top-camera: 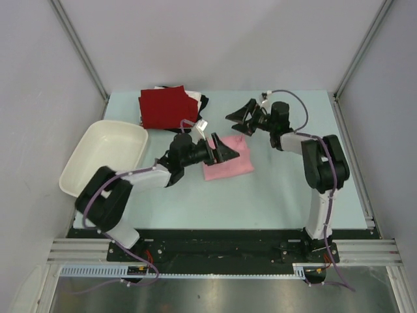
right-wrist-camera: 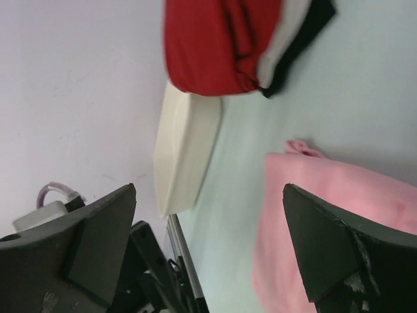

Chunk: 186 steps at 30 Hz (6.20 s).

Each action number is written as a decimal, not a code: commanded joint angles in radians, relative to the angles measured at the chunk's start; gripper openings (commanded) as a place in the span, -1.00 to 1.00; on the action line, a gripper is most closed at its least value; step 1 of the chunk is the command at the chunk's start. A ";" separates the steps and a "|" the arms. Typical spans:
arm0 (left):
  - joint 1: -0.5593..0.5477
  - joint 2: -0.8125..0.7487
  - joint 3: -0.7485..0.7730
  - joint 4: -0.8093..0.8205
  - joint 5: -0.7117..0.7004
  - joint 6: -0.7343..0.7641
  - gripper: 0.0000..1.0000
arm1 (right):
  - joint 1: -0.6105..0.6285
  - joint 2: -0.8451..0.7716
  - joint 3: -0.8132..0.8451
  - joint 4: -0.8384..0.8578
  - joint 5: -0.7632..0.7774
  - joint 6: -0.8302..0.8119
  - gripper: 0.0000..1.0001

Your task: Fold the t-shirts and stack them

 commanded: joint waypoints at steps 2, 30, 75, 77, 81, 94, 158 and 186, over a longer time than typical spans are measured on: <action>-0.002 -0.299 0.164 -0.459 0.019 0.173 1.00 | 0.000 -0.285 0.033 -0.234 0.027 -0.254 0.99; 0.330 -0.457 -0.094 -0.865 -0.273 0.201 0.97 | 1.085 -0.645 -0.471 -0.614 1.876 -1.621 0.99; 0.371 -0.336 -0.031 -0.864 -0.274 0.139 0.92 | 0.746 -0.150 -0.432 -0.083 1.502 -1.747 -1.00; 0.371 -0.413 -0.110 -0.806 -0.147 0.107 0.93 | 0.769 -0.238 -0.438 -0.123 1.511 -1.741 -1.00; 0.350 -0.474 -0.218 -0.649 -0.049 0.002 0.95 | 0.796 -0.325 -0.439 -0.140 1.517 -1.779 -1.00; 0.229 -0.321 -0.327 -0.277 -0.003 -0.267 1.00 | 0.833 -0.440 -0.439 -0.187 1.560 -1.829 -1.00; 0.176 0.212 0.018 0.076 0.045 -0.499 -1.00 | 1.066 -0.687 -0.551 -0.522 1.846 -1.390 0.99; 0.462 0.678 1.571 -1.259 0.183 0.271 -1.00 | 0.982 -0.850 -0.565 -0.783 1.744 -0.715 0.99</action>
